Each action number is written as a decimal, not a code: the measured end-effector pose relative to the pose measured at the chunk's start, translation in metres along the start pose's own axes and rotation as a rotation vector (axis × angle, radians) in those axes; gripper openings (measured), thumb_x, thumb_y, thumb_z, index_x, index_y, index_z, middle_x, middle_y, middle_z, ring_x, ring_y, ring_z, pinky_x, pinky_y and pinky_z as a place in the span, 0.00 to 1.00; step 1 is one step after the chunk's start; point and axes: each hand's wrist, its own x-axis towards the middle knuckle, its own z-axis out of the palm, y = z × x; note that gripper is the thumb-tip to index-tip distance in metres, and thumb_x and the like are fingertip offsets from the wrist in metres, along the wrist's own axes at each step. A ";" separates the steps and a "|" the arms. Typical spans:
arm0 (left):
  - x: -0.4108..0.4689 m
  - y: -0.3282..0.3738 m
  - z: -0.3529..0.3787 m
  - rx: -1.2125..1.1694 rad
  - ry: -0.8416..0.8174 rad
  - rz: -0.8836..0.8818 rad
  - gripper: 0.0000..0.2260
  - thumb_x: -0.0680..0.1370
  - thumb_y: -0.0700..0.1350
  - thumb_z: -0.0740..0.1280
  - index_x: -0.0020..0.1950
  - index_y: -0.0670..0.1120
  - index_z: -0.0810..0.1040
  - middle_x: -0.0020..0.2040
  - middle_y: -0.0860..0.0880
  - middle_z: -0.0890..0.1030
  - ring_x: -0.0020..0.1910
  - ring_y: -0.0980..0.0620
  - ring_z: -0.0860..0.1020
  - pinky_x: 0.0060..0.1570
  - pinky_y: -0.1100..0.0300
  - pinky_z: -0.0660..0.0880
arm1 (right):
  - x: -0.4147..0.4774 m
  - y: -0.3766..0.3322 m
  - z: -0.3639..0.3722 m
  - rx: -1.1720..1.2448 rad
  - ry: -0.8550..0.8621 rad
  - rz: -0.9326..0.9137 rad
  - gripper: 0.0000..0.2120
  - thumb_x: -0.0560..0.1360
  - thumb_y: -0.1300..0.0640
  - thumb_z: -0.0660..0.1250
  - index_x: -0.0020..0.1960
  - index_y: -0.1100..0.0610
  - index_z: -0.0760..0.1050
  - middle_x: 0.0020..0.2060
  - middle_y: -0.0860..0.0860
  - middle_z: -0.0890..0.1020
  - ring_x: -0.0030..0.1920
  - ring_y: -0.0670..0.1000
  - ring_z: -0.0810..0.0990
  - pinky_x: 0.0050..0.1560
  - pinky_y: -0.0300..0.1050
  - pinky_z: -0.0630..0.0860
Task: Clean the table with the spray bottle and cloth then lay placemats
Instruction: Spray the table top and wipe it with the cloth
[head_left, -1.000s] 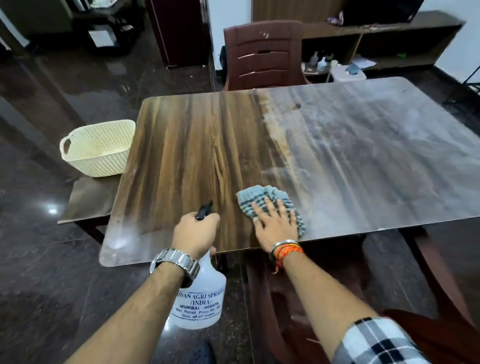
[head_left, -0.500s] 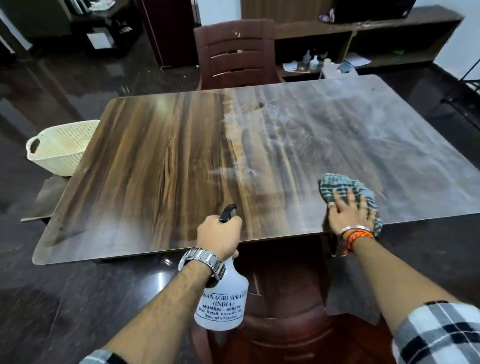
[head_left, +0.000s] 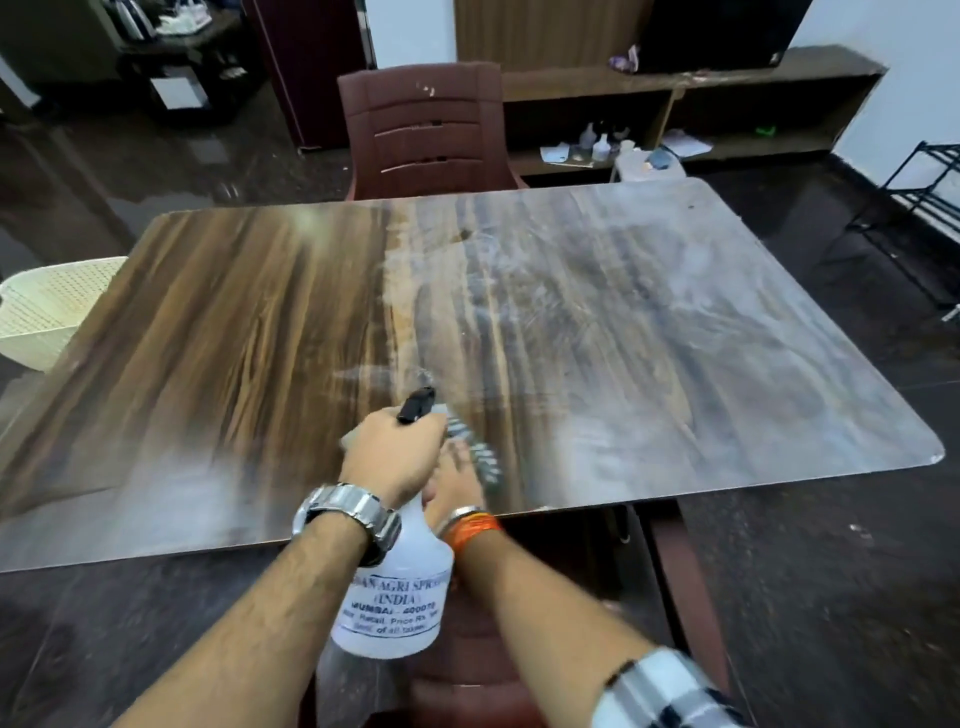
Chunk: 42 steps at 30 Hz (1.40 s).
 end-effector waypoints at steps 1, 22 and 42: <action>0.000 0.008 0.008 -0.017 0.003 -0.018 0.10 0.73 0.46 0.65 0.34 0.43 0.78 0.27 0.45 0.80 0.20 0.49 0.77 0.34 0.59 0.72 | 0.002 -0.006 -0.006 -0.023 -0.077 -0.053 0.24 0.82 0.54 0.47 0.76 0.58 0.54 0.77 0.55 0.53 0.77 0.55 0.44 0.75 0.54 0.38; -0.062 0.136 0.264 0.036 0.066 -0.160 0.12 0.73 0.48 0.64 0.32 0.43 0.77 0.25 0.45 0.81 0.25 0.44 0.82 0.34 0.55 0.80 | -0.111 0.424 -0.082 0.171 0.381 0.769 0.27 0.77 0.45 0.53 0.75 0.38 0.52 0.77 0.45 0.48 0.77 0.55 0.43 0.73 0.63 0.39; -0.076 0.120 0.254 -0.006 0.066 -0.180 0.09 0.69 0.49 0.65 0.38 0.44 0.78 0.30 0.46 0.80 0.20 0.46 0.80 0.41 0.45 0.83 | -0.154 0.448 -0.069 0.060 0.376 0.618 0.26 0.76 0.43 0.50 0.74 0.36 0.56 0.76 0.43 0.57 0.76 0.54 0.52 0.74 0.60 0.44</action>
